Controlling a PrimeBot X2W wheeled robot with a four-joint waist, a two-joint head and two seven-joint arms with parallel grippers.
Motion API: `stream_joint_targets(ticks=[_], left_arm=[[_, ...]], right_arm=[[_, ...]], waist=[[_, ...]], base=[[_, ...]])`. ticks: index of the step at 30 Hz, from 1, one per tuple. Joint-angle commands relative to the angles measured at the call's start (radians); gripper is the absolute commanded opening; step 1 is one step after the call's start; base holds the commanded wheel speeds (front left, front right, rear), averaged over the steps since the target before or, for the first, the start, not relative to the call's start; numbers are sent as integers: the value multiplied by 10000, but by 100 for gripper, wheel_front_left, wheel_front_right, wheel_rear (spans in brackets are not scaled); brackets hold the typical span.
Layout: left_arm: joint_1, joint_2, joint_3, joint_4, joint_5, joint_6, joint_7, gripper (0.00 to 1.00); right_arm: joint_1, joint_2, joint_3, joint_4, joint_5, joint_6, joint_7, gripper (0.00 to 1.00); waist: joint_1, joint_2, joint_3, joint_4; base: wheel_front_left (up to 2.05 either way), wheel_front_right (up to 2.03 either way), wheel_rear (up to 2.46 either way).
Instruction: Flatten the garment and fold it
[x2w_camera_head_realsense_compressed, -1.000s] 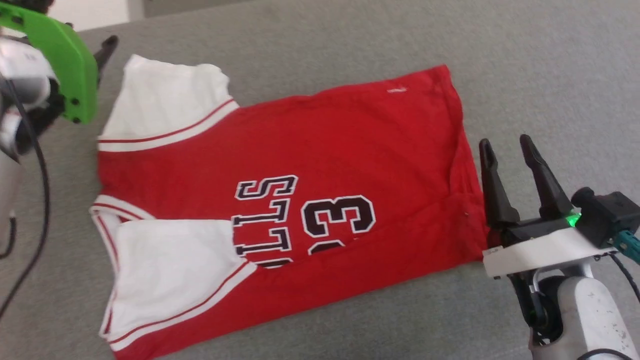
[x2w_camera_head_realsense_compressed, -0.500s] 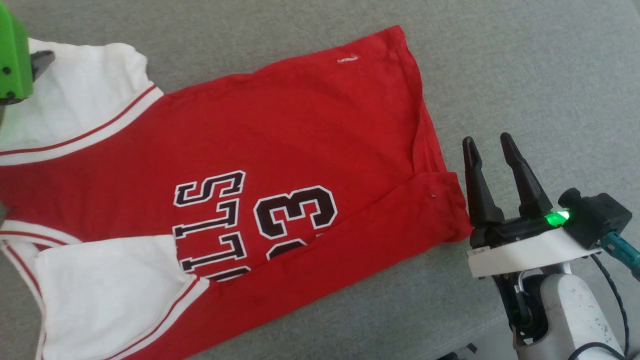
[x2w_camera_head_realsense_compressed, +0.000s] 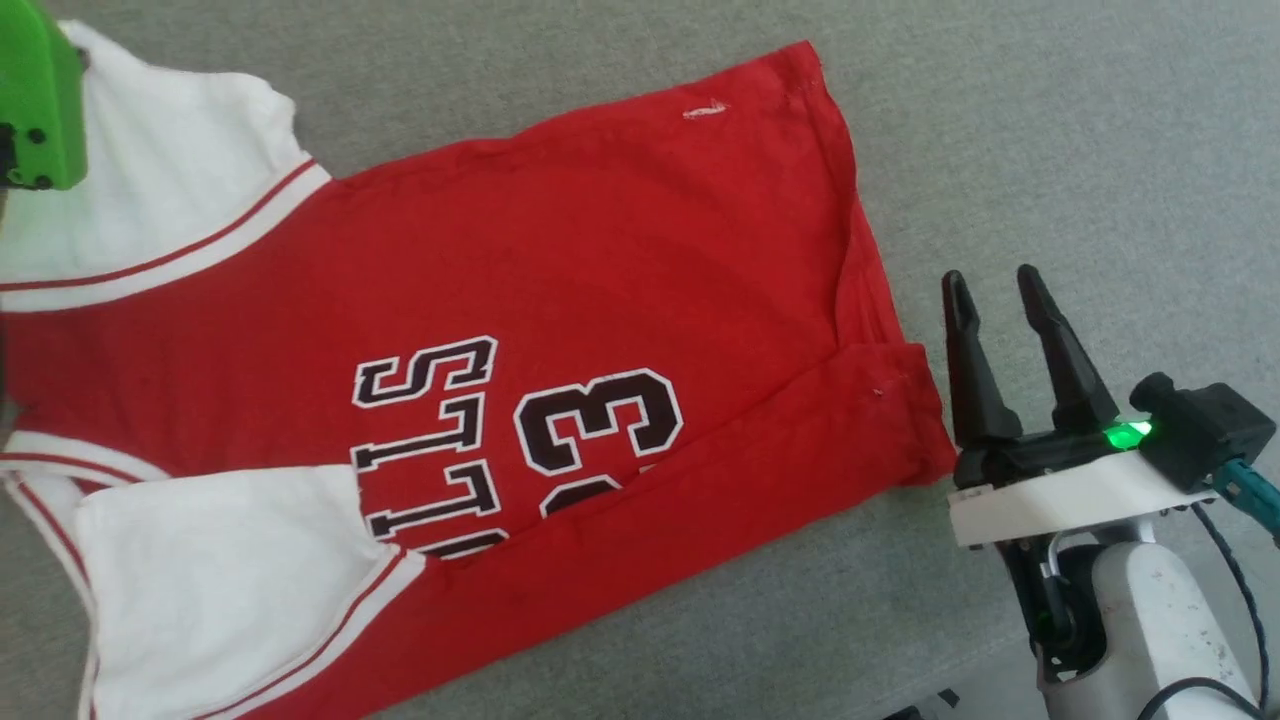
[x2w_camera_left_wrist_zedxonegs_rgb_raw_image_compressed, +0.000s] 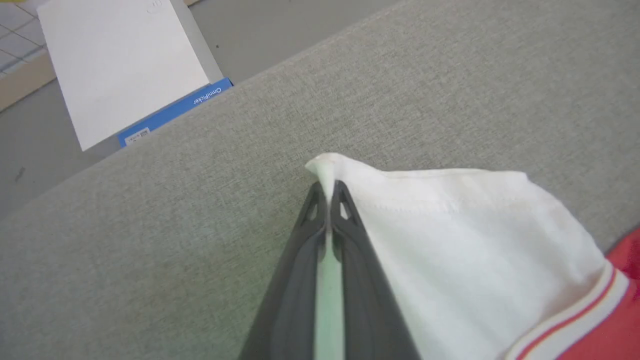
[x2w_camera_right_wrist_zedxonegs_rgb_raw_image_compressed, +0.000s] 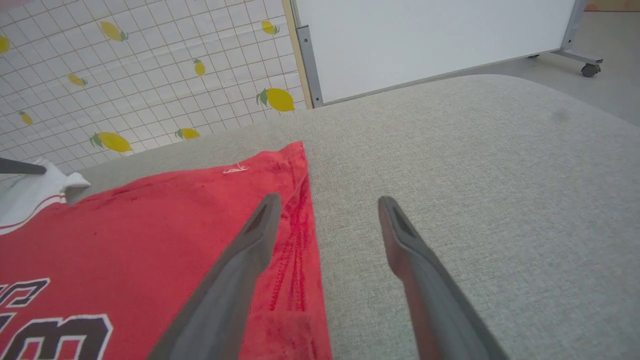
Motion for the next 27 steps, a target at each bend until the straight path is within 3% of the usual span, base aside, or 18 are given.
stream_joint_targets(ticks=[1,7,13,21,27], left_arm=[[190,-13,-85,-137,132,-62,-327,0],[977,-427,-168,-704,-92,-121,-1982,0],[1810,-709,-265,-1698,165,-7,-3456,0],[2763,-846,-482,-3929,763,634,-4606,0],[3316,-669,-536,-5709,1033,1140,-4785,0]], right_arm=[[-156,22,-111,-63,-143,-15,88,100],[-269,-255,-398,-357,-619,-15,1772,100],[-1023,-1516,-283,-548,-528,-15,4387,100],[-2824,-3436,287,8,89,-15,8609,100],[-4435,-4139,856,841,510,-15,10293,100]], waist=[[-1,0,-319,318],[-1,0,-1172,1156],[-1,0,-1649,1913],[-1,0,-1509,2872],[-1,0,-1029,3512]], base=[[0,0,0],[0,0,0],[0,0,0],[0,0,0],[0,0,0]])
